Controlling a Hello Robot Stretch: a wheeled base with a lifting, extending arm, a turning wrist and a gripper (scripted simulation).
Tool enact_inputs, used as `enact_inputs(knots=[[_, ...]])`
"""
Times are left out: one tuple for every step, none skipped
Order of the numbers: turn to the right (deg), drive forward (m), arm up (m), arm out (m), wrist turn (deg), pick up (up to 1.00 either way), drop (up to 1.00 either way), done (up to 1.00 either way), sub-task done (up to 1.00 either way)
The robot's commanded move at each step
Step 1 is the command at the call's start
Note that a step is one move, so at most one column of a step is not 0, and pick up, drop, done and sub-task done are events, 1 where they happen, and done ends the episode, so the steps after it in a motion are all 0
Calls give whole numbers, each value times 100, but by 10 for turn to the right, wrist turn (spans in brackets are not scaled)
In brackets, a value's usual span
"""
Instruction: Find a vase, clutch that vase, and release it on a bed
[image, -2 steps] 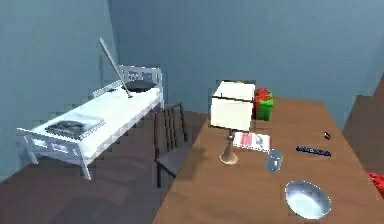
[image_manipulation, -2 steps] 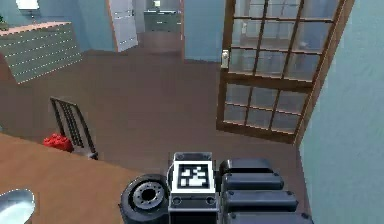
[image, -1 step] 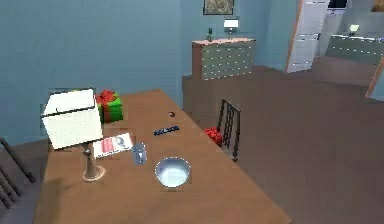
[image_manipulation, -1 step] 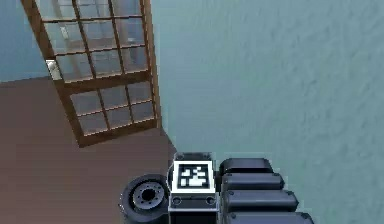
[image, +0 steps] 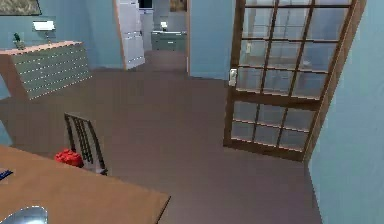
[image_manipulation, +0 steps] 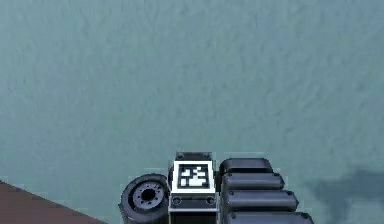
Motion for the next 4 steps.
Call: enact_inputs(knots=[[270,0,0,0,0,0,0,0,0],[0,90,0,0,0,0,0,0,0],[-450,0,0,0,0,0,0,0,0],[-30,0,0,0,0,0,0,0,0]])
